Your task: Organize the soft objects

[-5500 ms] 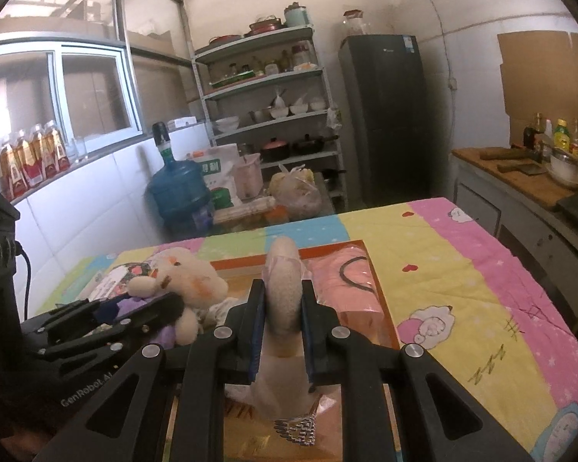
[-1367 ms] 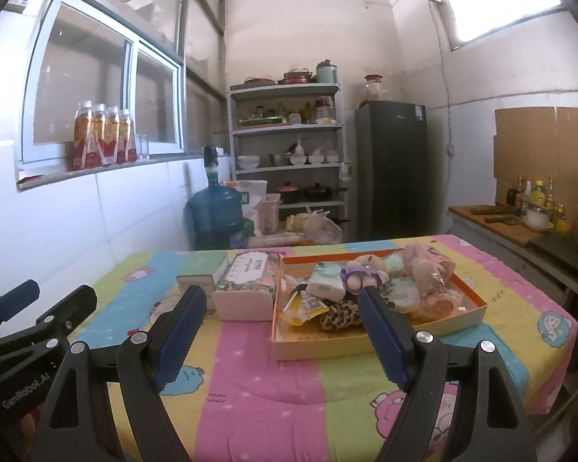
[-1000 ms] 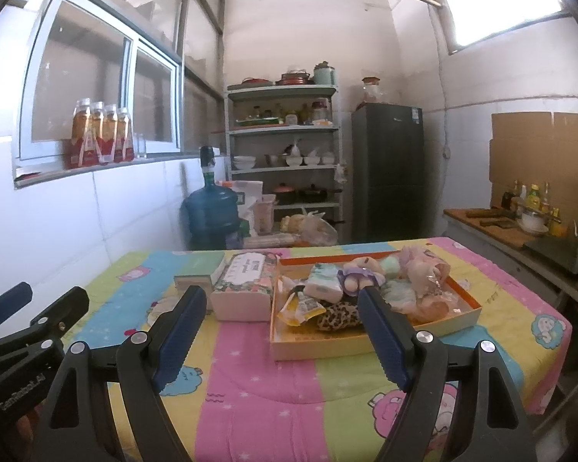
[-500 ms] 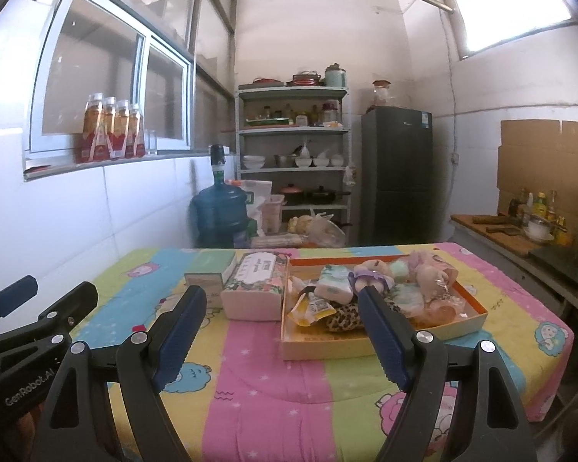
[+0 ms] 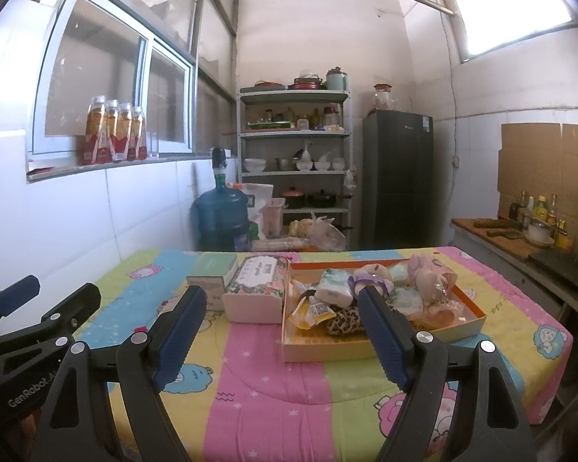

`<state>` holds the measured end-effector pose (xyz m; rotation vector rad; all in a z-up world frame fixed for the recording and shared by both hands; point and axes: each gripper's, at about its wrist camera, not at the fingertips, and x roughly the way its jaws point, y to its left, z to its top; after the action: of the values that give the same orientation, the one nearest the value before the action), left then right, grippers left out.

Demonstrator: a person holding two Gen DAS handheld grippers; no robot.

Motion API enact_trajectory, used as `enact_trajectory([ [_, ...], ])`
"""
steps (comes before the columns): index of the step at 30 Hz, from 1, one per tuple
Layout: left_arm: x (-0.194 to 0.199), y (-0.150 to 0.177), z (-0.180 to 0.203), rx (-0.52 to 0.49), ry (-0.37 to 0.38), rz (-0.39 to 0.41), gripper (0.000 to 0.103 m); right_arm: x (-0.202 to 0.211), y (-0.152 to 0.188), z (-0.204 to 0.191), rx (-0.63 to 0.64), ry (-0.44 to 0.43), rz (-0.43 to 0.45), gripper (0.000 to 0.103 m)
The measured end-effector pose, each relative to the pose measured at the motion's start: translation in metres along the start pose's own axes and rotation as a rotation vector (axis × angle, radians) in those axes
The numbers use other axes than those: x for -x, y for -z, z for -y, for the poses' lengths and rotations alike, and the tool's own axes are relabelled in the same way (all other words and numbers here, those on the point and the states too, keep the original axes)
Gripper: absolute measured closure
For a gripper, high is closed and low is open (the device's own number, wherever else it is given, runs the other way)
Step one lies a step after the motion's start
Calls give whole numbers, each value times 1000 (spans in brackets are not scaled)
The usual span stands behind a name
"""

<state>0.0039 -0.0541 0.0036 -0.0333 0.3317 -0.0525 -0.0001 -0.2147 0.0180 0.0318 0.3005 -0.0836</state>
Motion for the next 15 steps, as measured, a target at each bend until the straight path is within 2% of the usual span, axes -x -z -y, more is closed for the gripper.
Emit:
enact_trajectory([
  [15, 1, 1, -3, 9, -3, -8, 17, 0, 1, 0, 0, -1, 1, 21],
])
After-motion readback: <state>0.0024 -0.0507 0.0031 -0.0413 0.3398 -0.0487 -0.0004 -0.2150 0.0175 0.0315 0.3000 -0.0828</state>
